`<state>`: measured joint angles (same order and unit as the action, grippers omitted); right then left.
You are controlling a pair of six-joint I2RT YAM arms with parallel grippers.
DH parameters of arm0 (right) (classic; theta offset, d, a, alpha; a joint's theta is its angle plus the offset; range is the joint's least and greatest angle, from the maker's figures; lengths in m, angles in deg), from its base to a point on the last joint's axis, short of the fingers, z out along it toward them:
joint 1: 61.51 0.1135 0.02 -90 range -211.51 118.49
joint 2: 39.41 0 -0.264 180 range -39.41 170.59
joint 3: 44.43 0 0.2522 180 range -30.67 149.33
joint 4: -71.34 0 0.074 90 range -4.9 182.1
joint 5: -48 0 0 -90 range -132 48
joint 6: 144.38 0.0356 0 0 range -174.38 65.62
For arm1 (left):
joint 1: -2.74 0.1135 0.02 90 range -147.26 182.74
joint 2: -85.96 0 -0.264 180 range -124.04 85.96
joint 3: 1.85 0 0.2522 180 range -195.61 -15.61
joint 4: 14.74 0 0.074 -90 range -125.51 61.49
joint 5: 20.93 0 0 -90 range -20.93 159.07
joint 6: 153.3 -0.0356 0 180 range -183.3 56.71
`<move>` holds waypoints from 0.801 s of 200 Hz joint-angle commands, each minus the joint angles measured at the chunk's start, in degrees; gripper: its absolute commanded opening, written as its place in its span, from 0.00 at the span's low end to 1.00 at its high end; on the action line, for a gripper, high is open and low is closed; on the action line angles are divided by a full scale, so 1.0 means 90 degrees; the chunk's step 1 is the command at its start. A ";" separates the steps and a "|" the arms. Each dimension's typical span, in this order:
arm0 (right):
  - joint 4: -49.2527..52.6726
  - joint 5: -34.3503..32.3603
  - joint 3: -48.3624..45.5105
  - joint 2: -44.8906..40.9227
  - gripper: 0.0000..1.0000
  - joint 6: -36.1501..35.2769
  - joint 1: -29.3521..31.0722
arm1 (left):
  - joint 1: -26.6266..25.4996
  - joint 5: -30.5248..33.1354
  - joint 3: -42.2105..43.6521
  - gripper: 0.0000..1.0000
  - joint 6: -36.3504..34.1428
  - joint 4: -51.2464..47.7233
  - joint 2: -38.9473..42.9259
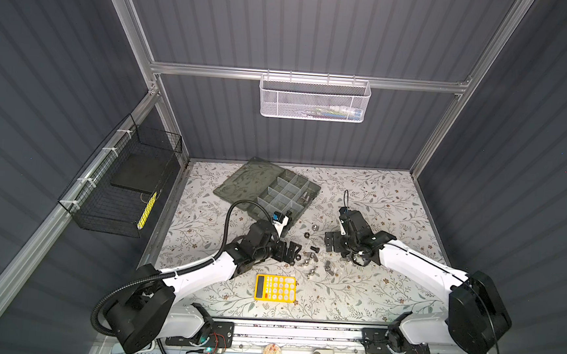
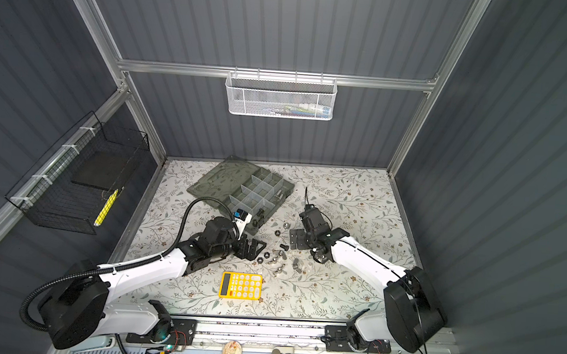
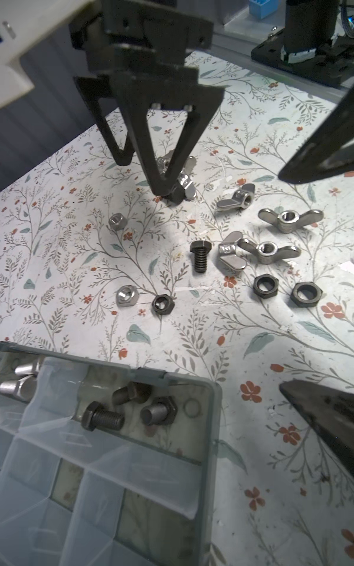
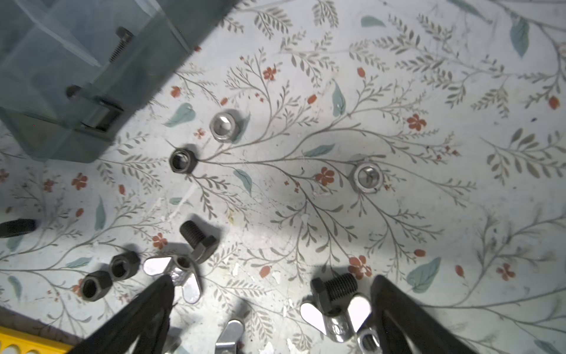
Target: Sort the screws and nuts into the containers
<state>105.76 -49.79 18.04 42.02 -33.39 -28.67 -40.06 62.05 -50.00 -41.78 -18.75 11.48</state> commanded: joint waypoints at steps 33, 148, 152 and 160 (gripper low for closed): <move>0.0699 -0.0030 0.0467 0.1028 0.92 0.0162 -0.0339 | -0.0501 -0.0512 0.0267 1.00 0.0085 0.1378 -0.0418; 0.0874 0.0058 0.0703 0.1704 0.74 0.0253 -0.0436 | -0.0773 -0.0547 -0.0017 1.00 -0.0031 0.1264 -0.0812; 0.0876 0.0061 0.0687 0.1704 0.73 0.0264 -0.0435 | -0.0779 -0.0542 -0.0017 1.00 -0.0037 0.1258 -0.0807; 0.0849 0.0076 0.0647 0.1693 0.73 0.0280 -0.0430 | -0.0777 -0.0542 -0.0022 1.00 -0.0037 0.1266 -0.0808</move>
<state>112.52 -49.31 24.61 57.82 -31.86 -32.41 -46.88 57.44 -48.62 -41.62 -7.82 3.50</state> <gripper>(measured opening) 0.736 0.997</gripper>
